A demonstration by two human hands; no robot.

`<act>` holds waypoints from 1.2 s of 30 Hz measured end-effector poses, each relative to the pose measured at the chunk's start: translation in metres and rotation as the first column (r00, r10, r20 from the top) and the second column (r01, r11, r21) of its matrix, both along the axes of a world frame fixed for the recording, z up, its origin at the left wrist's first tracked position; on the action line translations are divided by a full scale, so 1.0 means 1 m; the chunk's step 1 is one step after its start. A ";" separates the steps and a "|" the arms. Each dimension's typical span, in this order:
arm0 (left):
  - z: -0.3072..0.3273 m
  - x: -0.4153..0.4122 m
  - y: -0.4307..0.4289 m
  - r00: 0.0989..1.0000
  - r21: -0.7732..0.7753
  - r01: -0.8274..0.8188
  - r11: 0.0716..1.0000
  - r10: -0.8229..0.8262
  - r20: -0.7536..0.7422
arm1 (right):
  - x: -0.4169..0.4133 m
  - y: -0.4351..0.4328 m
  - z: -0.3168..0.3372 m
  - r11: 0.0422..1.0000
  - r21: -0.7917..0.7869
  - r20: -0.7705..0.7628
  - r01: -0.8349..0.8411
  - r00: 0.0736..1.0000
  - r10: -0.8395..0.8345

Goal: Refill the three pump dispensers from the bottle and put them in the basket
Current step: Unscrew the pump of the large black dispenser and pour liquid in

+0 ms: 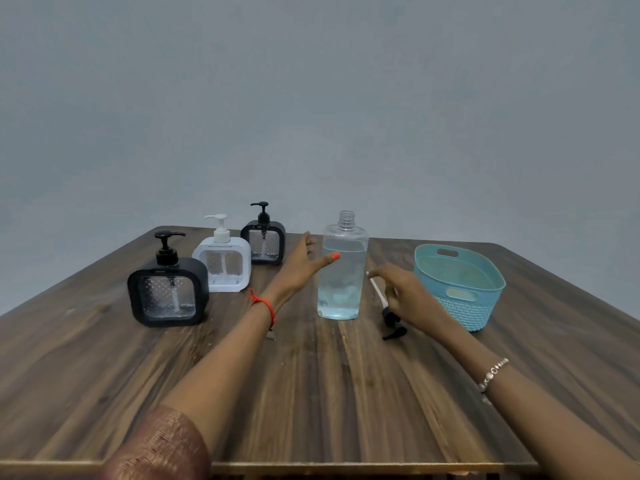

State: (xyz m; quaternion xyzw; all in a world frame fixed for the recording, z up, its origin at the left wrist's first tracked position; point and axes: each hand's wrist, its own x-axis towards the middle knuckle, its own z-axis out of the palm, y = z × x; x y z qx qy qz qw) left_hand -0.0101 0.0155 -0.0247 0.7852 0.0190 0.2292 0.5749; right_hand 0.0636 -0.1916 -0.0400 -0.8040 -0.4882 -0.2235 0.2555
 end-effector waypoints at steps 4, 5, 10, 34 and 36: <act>0.012 -0.029 0.025 0.992 0.036 -0.108 0.994 0.105 0.066 | -0.027 0.039 0.016 0.967 0.222 0.087 -0.127 0.990 0.110; 0.016 -0.037 0.032 0.986 0.029 -0.137 0.990 0.134 0.100 | -0.036 0.052 0.019 0.955 0.248 0.078 -0.159 0.986 0.144; 0.021 -0.090 0.070 0.915 0.023 -0.315 0.949 0.297 0.273 | -0.082 0.129 0.027 0.905 0.307 0.011 -0.293 0.953 0.304; -0.048 -0.141 0.182 0.890 -0.081 -0.455 0.887 0.450 -0.067 | -0.113 0.269 0.010 0.966 0.176 -0.652 -0.192 0.712 0.260; -0.040 -0.133 0.175 0.903 -0.111 -0.429 0.897 0.429 -0.021 | -0.106 0.256 0.016 0.962 0.179 -0.670 -0.204 0.691 0.271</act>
